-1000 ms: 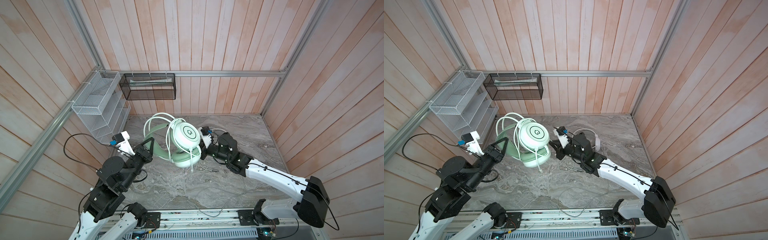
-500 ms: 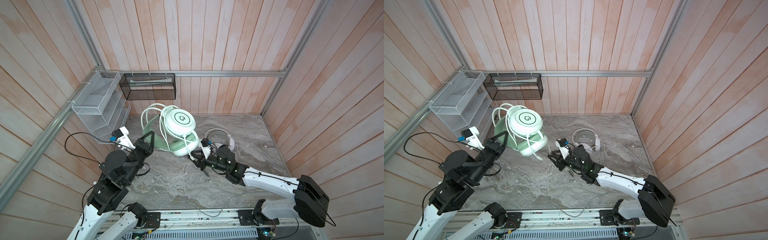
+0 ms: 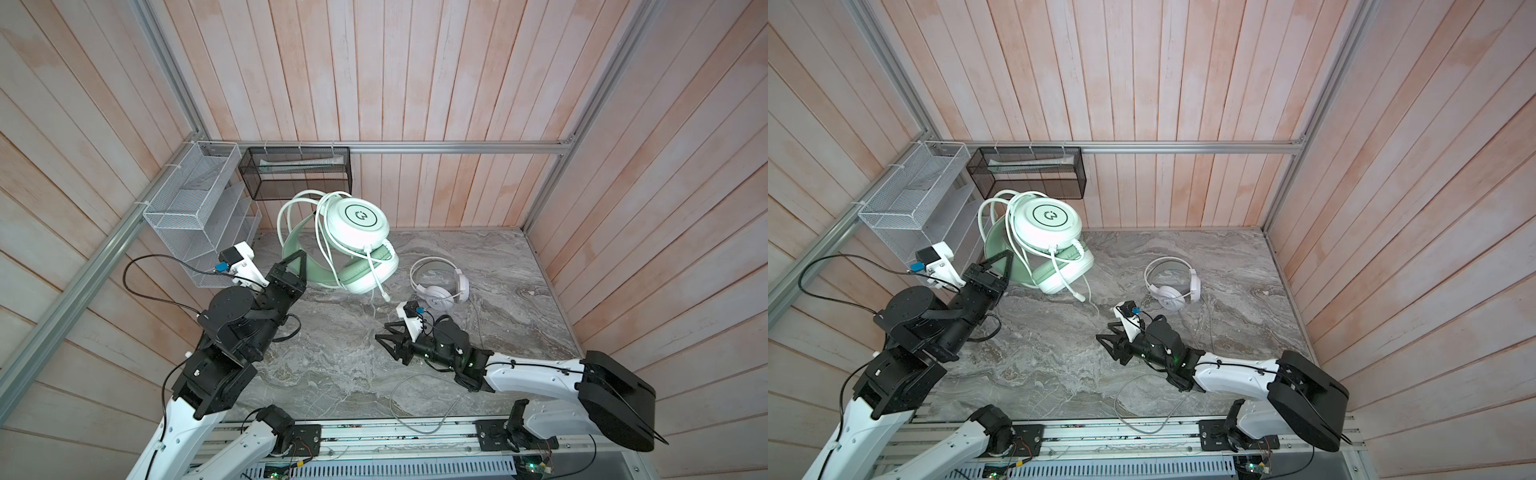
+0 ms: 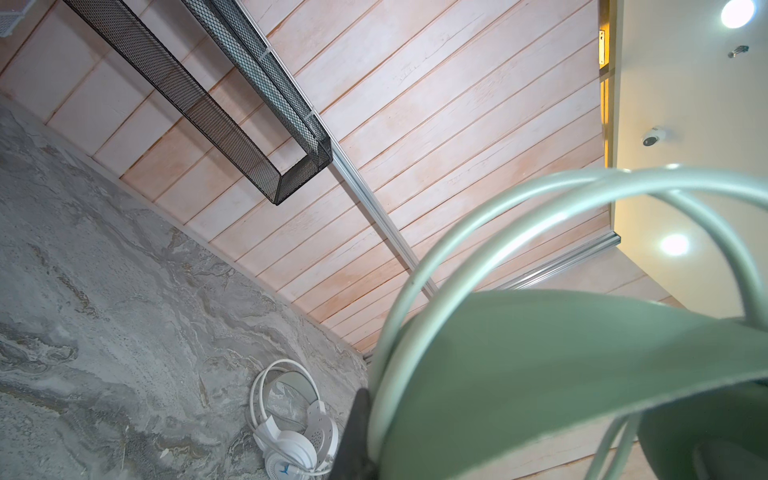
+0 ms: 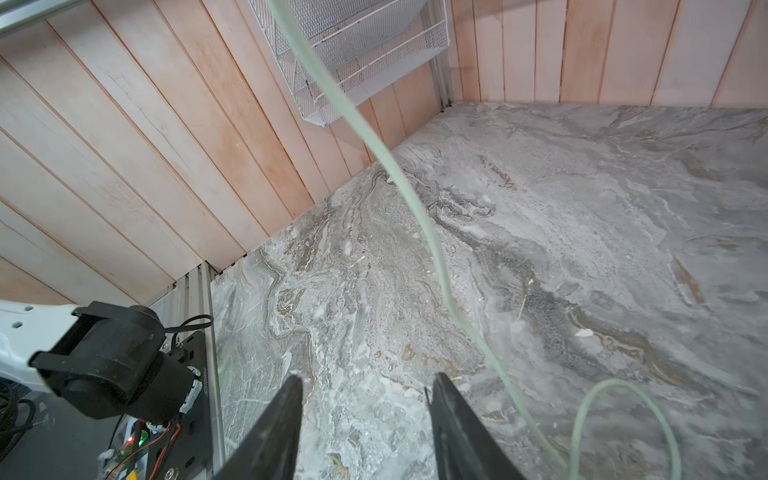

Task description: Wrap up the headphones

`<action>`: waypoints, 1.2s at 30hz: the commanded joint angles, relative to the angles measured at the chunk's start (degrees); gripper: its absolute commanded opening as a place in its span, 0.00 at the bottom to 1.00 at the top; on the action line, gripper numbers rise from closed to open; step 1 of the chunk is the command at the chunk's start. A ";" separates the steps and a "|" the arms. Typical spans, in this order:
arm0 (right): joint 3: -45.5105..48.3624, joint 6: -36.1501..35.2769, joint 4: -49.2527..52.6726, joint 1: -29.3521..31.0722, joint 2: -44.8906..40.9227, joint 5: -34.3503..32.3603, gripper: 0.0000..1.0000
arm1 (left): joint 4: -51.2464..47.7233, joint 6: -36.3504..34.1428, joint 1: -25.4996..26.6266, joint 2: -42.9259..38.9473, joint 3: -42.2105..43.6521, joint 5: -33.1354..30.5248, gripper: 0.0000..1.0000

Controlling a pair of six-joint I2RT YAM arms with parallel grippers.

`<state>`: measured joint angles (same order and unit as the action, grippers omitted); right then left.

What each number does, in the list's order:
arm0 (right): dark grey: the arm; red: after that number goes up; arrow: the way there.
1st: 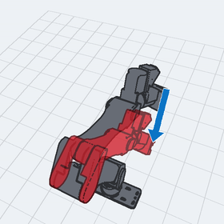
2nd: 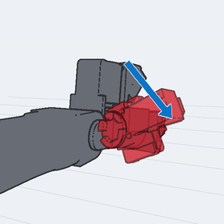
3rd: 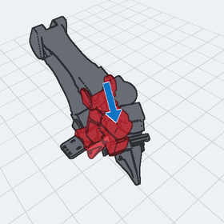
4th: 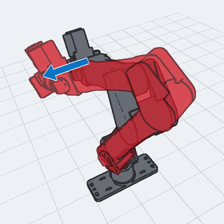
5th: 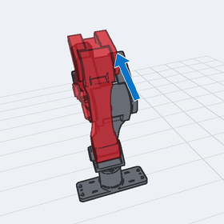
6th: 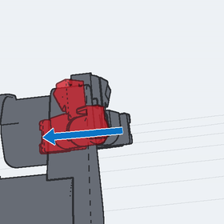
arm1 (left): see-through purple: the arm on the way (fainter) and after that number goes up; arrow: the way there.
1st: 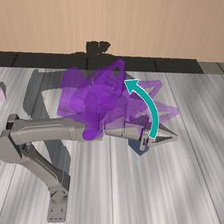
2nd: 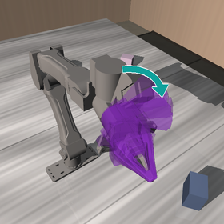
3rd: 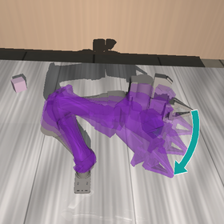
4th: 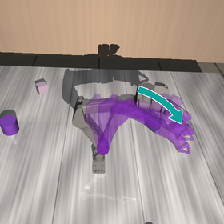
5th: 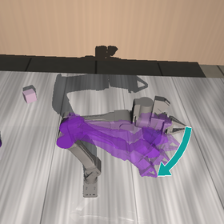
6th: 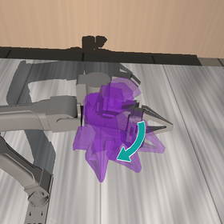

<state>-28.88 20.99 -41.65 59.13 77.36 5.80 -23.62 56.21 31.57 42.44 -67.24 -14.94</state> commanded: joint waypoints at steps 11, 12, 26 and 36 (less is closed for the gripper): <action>-7.56 -2.71 -6.36 0.11 17.31 -11.46 0.52 | 2.18 1.54 0.16 0.02 -4.97 -0.40 0.00; -8.15 -2.71 -6.16 0.10 18.28 -12.27 0.51 | 2.07 1.54 0.16 0.03 -5.07 -0.36 0.00; -11.38 -3.72 -6.99 -1.28 24.67 -8.19 0.39 | 1.78 2.33 0.16 0.22 -6.19 -0.17 0.00; -9.60 -2.62 -6.85 0.82 22.73 -5.98 0.00 | 1.14 1.98 0.16 1.31 -6.58 -3.07 0.00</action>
<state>-39.13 17.87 -47.99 58.54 101.34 -1.41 -26.22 56.47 31.57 43.92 -70.85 -15.92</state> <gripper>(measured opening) 0.068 0.079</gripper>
